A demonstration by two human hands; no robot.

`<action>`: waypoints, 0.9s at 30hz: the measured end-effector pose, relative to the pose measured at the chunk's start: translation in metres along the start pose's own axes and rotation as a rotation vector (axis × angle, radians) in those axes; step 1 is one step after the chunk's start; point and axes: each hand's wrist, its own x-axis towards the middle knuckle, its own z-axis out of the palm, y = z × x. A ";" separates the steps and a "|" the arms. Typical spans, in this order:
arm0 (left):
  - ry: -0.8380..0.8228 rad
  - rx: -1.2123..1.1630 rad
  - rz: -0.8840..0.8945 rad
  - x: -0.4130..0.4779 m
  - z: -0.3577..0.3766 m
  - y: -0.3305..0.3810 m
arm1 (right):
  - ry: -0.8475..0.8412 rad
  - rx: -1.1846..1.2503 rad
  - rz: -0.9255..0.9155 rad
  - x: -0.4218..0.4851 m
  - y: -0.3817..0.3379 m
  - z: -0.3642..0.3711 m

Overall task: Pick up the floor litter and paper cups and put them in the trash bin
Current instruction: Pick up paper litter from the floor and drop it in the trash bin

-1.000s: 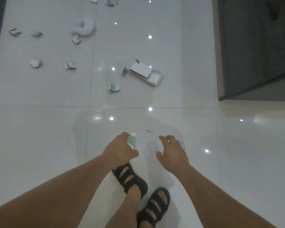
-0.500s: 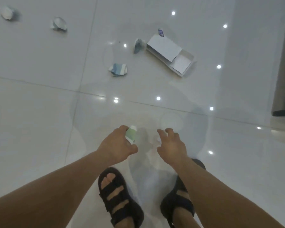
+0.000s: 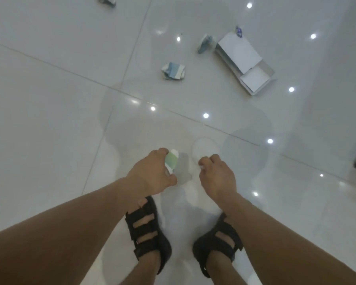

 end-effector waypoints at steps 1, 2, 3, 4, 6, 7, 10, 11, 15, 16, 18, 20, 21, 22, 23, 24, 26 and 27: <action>0.012 -0.005 -0.002 -0.011 -0.010 0.004 | 0.000 0.008 -0.014 -0.007 -0.011 -0.015; 0.025 -0.013 -0.009 -0.024 -0.021 0.008 | 0.000 0.018 -0.035 -0.014 -0.022 -0.032; 0.041 -0.027 -0.014 -0.038 -0.033 0.012 | 0.003 0.022 -0.062 -0.022 -0.033 -0.049; 0.060 -0.045 -0.015 -0.053 -0.046 0.016 | 0.007 0.019 -0.091 -0.030 -0.045 -0.067; 0.101 -0.088 -0.016 -0.086 -0.075 0.022 | 0.025 -0.003 -0.138 -0.047 -0.071 -0.106; 0.125 -0.104 -0.020 -0.104 -0.091 0.023 | 0.036 -0.017 -0.160 -0.056 -0.087 -0.126; 0.212 -0.153 -0.055 -0.160 -0.137 0.020 | 0.051 -0.064 -0.251 -0.087 -0.136 -0.180; 0.241 -0.167 -0.069 -0.178 -0.152 0.017 | 0.051 -0.070 -0.273 -0.096 -0.153 -0.196; 0.327 -0.206 -0.132 -0.253 -0.199 -0.002 | 0.069 -0.077 -0.328 -0.135 -0.220 -0.250; 0.356 -0.218 -0.151 -0.271 -0.211 -0.007 | 0.071 -0.090 -0.361 -0.144 -0.236 -0.260; 0.432 -0.260 -0.197 -0.306 -0.231 -0.017 | 0.062 -0.111 -0.425 -0.162 -0.270 -0.277; 0.508 -0.316 -0.241 -0.343 -0.245 -0.028 | 0.052 -0.120 -0.486 -0.183 -0.305 -0.289; 0.534 -0.342 -0.262 -0.363 -0.249 -0.033 | 0.043 -0.121 -0.519 -0.196 -0.322 -0.294; 0.555 -0.370 -0.281 -0.385 -0.250 -0.039 | 0.033 -0.129 -0.556 -0.211 -0.339 -0.297; 0.572 -0.401 -0.299 -0.406 -0.250 -0.045 | 0.021 -0.144 -0.596 -0.226 -0.356 -0.300; 0.588 -0.432 -0.318 -0.426 -0.248 -0.052 | 0.011 -0.163 -0.637 -0.240 -0.372 -0.301; 0.631 -0.504 -0.364 -0.465 -0.244 -0.067 | -0.005 -0.198 -0.713 -0.268 -0.404 -0.301; 0.650 -0.543 -0.388 -0.484 -0.242 -0.075 | -0.014 -0.213 -0.743 -0.280 -0.420 -0.300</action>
